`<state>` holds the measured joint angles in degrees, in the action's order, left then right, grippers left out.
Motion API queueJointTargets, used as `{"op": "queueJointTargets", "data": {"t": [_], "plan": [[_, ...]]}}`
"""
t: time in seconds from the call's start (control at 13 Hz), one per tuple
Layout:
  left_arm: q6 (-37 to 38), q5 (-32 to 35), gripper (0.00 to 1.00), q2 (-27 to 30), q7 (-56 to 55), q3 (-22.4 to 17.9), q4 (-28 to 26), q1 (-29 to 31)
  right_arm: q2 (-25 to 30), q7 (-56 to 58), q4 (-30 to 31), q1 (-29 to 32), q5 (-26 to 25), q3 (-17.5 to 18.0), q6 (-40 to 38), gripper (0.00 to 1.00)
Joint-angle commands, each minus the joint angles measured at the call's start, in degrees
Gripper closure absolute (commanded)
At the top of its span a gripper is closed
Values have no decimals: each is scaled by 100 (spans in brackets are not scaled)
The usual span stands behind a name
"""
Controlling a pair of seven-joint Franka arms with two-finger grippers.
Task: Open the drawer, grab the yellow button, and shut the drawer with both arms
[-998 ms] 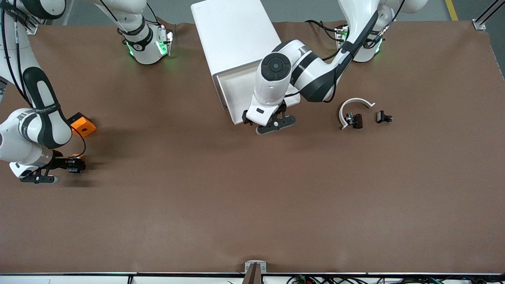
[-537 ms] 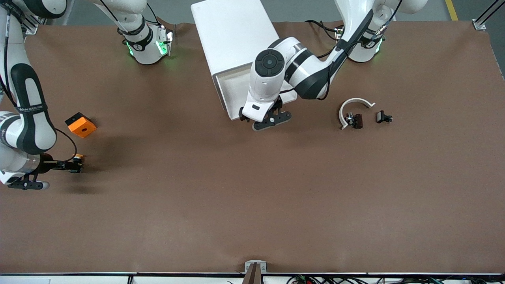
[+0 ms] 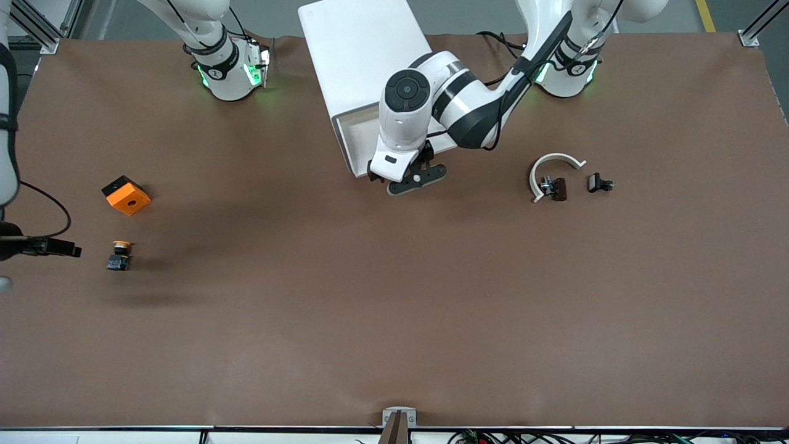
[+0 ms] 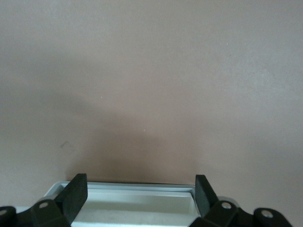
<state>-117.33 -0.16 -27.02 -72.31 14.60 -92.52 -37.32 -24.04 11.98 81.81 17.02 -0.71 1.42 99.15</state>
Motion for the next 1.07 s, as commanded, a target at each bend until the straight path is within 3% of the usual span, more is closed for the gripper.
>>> {"op": "queueJointTargets", "data": {"t": [0.0,0.23,0.38,0.84,1.0], "plan": [[61,-2,0,-22,-345,34,24,-162,469,-738,-244,-434,53,-10,-614,0],[61,-2,0,-110,-529,34,24,-328,874,-1136,-254,-707,53,-1,-1089,0],[78,-2,0,-136,-705,43,24,-373,910,-1145,-262,-1006,1,-28,-1099,0],[254,-28,0,-216,-961,43,50,-627,884,-1119,-525,-990,71,-10,-1082,0],[263,-160,0,-207,-978,43,50,-759,997,-1137,-587,-998,491,-19,-1099,0]]}}
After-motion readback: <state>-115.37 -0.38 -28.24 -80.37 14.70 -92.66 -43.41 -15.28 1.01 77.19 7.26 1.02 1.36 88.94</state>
